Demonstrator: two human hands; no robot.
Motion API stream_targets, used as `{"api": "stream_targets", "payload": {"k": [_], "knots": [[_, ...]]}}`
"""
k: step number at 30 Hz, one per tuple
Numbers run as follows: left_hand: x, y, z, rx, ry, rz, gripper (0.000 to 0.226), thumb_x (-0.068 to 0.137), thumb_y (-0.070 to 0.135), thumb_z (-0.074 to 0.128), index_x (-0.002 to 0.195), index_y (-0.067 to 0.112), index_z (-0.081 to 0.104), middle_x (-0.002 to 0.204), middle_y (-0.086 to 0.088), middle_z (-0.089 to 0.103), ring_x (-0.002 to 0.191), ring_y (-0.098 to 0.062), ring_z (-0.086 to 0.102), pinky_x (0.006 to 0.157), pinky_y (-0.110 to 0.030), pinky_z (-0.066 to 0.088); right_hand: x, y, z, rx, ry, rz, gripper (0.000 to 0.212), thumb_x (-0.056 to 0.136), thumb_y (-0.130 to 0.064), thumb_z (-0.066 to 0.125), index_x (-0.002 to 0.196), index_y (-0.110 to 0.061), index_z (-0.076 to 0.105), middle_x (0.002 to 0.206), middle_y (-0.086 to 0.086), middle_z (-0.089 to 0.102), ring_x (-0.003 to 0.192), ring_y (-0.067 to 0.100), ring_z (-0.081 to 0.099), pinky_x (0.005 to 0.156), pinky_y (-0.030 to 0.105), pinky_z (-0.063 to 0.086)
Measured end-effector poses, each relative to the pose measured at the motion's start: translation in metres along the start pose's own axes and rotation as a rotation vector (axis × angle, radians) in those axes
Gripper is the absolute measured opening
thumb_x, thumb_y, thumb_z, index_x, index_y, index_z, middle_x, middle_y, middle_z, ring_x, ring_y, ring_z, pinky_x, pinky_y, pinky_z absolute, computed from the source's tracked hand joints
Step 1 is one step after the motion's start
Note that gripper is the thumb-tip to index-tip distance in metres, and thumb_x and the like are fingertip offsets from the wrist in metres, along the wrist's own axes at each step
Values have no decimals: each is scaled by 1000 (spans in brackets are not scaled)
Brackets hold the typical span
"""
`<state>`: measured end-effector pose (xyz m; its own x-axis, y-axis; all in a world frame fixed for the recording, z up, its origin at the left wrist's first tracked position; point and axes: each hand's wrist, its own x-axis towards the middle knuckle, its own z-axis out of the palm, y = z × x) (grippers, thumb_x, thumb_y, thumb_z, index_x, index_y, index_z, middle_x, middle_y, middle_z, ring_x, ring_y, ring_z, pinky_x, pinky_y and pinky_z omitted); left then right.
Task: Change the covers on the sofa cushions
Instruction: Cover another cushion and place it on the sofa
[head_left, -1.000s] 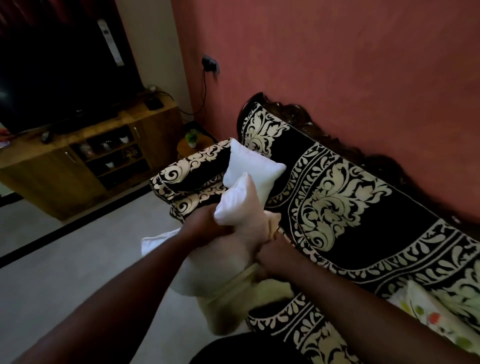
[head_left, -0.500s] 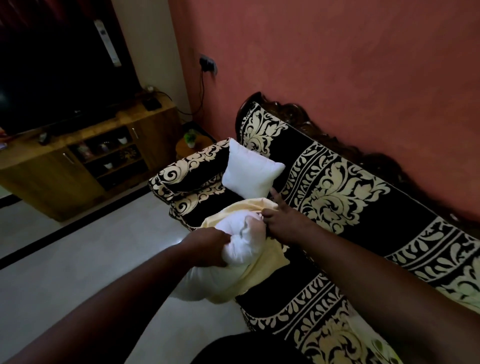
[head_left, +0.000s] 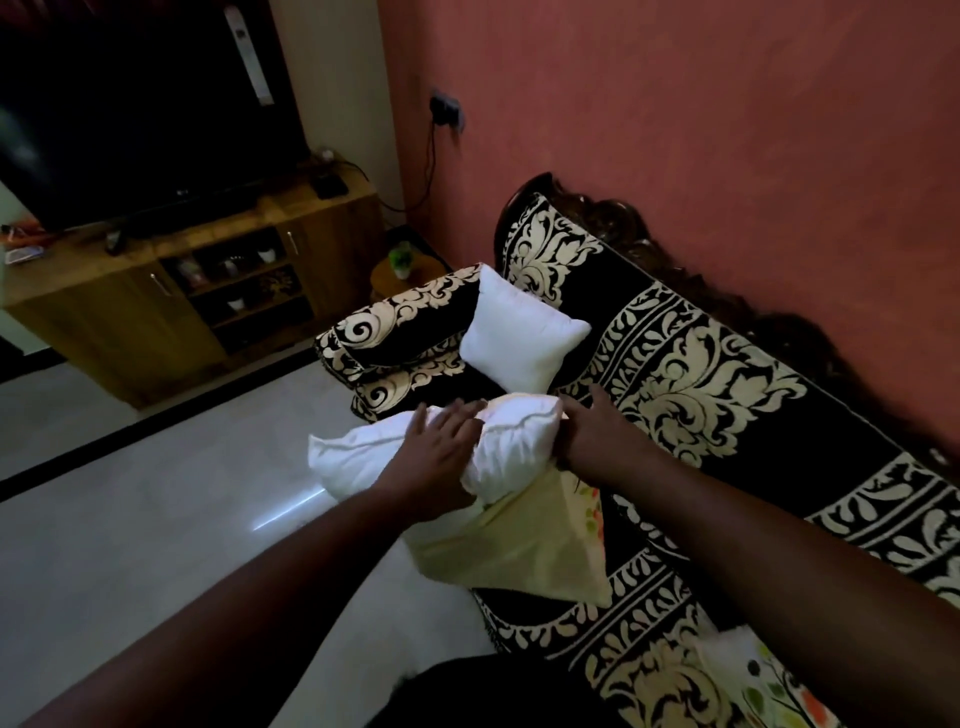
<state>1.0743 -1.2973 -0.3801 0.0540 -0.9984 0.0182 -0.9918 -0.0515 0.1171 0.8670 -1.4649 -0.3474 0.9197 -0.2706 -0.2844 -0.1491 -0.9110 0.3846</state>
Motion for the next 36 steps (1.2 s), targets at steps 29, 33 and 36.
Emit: {"api": "stream_targets", "payload": {"k": [29,33,36], "knots": [[-8,20,3,236,-142,122,59,74,38,68,131,43,53,114,0,56,104,-27,53,81,-42,40,9,-105,-70,148,-345,-62,65,88,-40,74,143,-17,47,138,9,58,123,29,59,93,43,50],[-15,28,22,253,-40,214,33,76,29,63,108,32,65,92,-1,61,74,-25,60,57,-32,41,3,-160,-64,89,-433,17,66,95,-46,62,145,-6,47,150,16,46,140,32,40,115,44,30],[-9,30,18,188,-49,153,37,78,25,63,114,23,63,94,-5,62,73,-28,63,50,-31,39,6,-172,-46,141,-471,178,32,98,-15,53,126,-5,65,126,11,66,112,31,65,90,34,53]]}}
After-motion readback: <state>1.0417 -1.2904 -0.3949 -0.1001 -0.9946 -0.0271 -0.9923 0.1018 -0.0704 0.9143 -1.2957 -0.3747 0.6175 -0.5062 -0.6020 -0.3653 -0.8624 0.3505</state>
